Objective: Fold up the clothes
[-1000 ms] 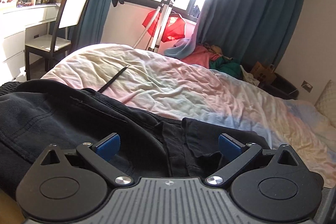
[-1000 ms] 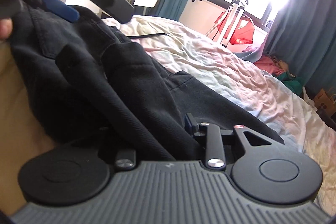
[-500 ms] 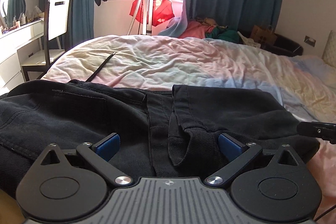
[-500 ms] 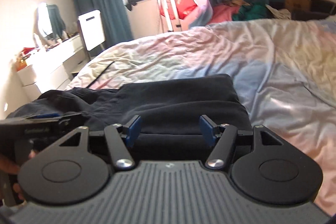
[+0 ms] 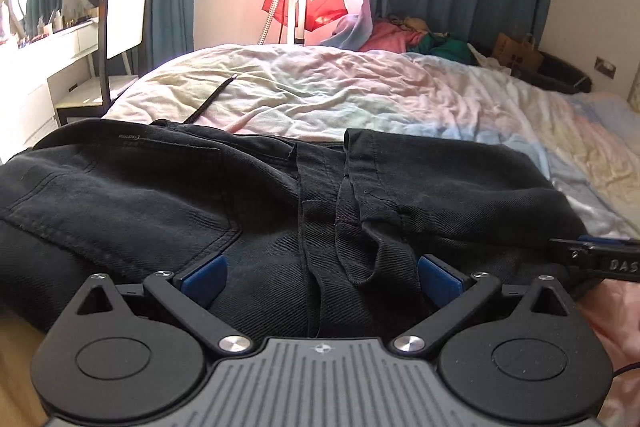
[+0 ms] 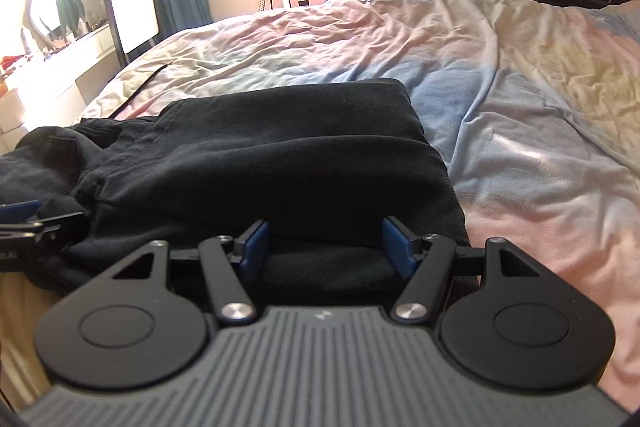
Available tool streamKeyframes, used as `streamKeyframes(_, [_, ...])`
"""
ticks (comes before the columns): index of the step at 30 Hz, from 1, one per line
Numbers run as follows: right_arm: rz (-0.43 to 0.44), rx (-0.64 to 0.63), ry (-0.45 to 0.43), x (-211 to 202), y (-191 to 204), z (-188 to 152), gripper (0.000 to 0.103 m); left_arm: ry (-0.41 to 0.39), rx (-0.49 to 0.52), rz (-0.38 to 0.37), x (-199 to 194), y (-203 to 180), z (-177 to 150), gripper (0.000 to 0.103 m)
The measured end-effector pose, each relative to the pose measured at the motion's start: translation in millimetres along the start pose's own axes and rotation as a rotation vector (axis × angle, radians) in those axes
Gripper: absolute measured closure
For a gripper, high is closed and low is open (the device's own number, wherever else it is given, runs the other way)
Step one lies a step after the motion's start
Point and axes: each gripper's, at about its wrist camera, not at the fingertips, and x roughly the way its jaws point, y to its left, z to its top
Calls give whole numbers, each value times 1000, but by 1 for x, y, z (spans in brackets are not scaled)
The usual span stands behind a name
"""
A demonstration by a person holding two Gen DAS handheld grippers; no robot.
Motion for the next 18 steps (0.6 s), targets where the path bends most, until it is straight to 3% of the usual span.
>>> streamKeyframes(4, [2, 2, -1, -3, -1, 1, 38, -31, -181, -27, -49, 37, 8, 0])
streamKeyframes(9, [-3, -7, 0, -6, 0, 1, 39, 4, -518, -37, -79, 117, 2, 0])
streamKeyframes(11, [-7, -12, 3, -7, 1, 1, 39, 37, -662, -60, -77, 148, -8, 0])
streamKeyframes(14, [-15, -17, 5, -10, 2, 2, 39, 70, -1016, -244, -54, 196, -37, 0])
streamKeyframes(16, [-22, -21, 6, -11, 3, 2, 39, 87, -1172, -272, -35, 215, -49, 1])
streamKeyframes(18, [-28, -28, 5, -12, 5, 2, 39, 44, -1289, -265, -24, 231, -56, 3])
